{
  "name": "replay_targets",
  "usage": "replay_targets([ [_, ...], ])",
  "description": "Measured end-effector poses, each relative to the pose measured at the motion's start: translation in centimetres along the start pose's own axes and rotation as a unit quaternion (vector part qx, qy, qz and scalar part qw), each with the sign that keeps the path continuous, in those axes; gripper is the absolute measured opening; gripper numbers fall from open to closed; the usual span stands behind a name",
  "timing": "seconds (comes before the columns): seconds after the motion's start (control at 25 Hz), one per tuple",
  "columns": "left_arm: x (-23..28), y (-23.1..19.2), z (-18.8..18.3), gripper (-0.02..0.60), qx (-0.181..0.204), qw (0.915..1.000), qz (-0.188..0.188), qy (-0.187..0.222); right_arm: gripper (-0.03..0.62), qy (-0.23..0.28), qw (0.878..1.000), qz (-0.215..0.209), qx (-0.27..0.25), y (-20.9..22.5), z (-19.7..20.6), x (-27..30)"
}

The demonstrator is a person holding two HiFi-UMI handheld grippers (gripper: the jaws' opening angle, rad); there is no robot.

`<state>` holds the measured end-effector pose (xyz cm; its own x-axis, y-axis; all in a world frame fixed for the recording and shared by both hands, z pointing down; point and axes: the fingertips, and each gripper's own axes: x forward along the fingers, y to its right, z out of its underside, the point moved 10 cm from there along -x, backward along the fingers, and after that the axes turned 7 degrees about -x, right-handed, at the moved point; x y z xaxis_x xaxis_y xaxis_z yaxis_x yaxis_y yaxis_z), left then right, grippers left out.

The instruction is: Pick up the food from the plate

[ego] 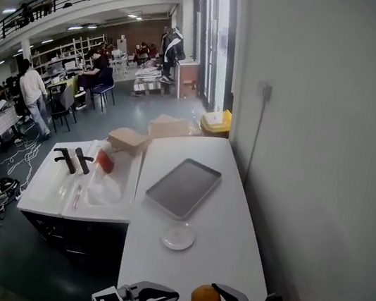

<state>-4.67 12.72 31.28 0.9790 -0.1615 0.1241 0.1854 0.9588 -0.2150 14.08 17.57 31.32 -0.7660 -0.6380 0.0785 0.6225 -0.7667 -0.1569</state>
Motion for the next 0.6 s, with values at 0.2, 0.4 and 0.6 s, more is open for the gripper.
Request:
replay_targets([
  [0.2, 0.9, 1.2, 0.7, 0.009, -0.006, 0.9999, -0.014, 0.003, 0.408, 0.008, 1.000, -0.014, 0.015, 0.9, 0.9, -1.2],
  [0.4, 1.5, 2.1, 1.3, 0.009, -0.010, 0.9997, -0.023, 0.007, 0.408, 0.015, 0.999, -0.029, 0.032, 1.8, 1.8, -2.5],
  [0.6, 1.6, 2.3, 1.7, 0.009, -0.017, 0.9989, -0.043, 0.013, 0.408, 0.020, 0.998, -0.042, 0.034, 2.4, 2.2, -2.9],
])
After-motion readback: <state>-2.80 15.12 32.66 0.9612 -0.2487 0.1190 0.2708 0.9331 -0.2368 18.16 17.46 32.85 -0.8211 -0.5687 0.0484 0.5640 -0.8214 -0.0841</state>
